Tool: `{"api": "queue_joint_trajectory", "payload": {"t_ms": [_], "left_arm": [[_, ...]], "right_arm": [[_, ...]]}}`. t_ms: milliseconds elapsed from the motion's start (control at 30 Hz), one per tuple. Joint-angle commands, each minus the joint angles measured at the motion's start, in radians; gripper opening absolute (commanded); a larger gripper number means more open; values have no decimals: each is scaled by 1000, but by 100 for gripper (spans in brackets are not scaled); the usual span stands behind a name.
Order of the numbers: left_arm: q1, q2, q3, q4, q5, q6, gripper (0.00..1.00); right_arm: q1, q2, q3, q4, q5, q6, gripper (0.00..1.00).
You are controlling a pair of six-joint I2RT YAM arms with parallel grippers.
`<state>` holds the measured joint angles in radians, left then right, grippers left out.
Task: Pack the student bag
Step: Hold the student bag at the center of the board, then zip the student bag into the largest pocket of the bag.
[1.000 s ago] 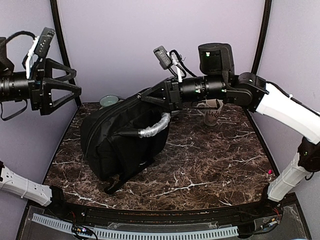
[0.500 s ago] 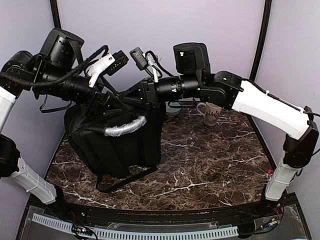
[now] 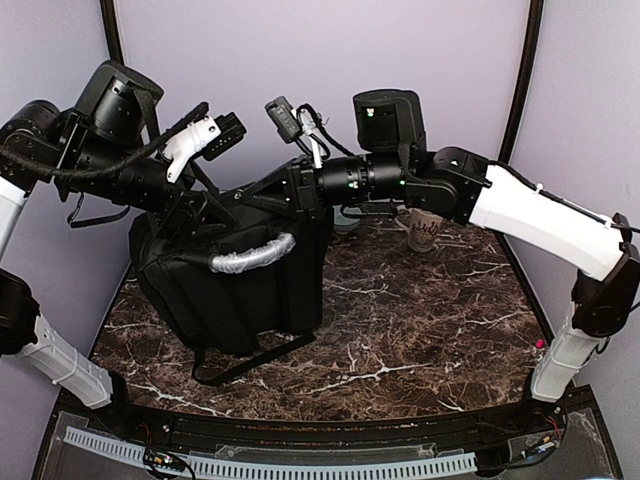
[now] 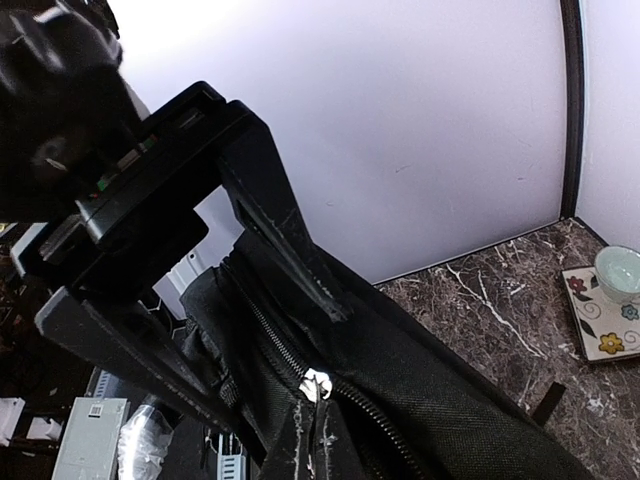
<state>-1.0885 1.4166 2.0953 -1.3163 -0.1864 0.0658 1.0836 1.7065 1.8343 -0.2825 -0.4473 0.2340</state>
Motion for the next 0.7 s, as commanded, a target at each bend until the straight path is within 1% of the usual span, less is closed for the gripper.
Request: {"api": "queue_joint_trajectory", "payload": {"t_ms": [0, 33, 67, 100, 133, 167, 200, 233, 333, 433, 500, 533, 667], "left_arm": [[6, -44, -61, -125, -65, -29, 61], [6, -50, -78, -109, -76, -30, 56], [6, -52, -83, -92, -81, -29, 48], [6, -54, -82, -79, -86, -25, 38], [6, -53, -77, -66, -96, -19, 24], [6, -51, -72, -59, -111, -18, 13], [6, -49, -66, -56, -123, -18, 4], [6, -49, -63, -56, -134, -16, 0], [6, -74, -73, -40, -149, -11, 0], [6, -149, -123, 37, -165, 6, 0], [6, -210, -171, 113, -173, 34, 0], [6, -230, -191, 152, -176, 42, 0], [6, -264, -284, 252, -141, 62, 0]], "right_arm": [[-19, -64, -25, 82, 17, -16, 0], [-22, -67, -28, 81, 16, -15, 0], [-25, -68, -29, 80, 15, -16, 0], [-26, -68, -30, 79, 15, -17, 0], [-27, -71, -32, 79, 17, -18, 0], [-30, -75, -35, 79, 20, -19, 0], [-30, -78, -42, 79, 27, -19, 0], [-32, -84, -50, 79, 36, -19, 0], [-46, -105, -82, 76, 85, -15, 0], [-93, -179, -150, 74, 125, -3, 0], [-159, -252, -246, 106, 121, 18, 0], [-192, -293, -331, 128, 117, 27, 0], [-295, -433, -535, 171, 93, 50, 0]]}}
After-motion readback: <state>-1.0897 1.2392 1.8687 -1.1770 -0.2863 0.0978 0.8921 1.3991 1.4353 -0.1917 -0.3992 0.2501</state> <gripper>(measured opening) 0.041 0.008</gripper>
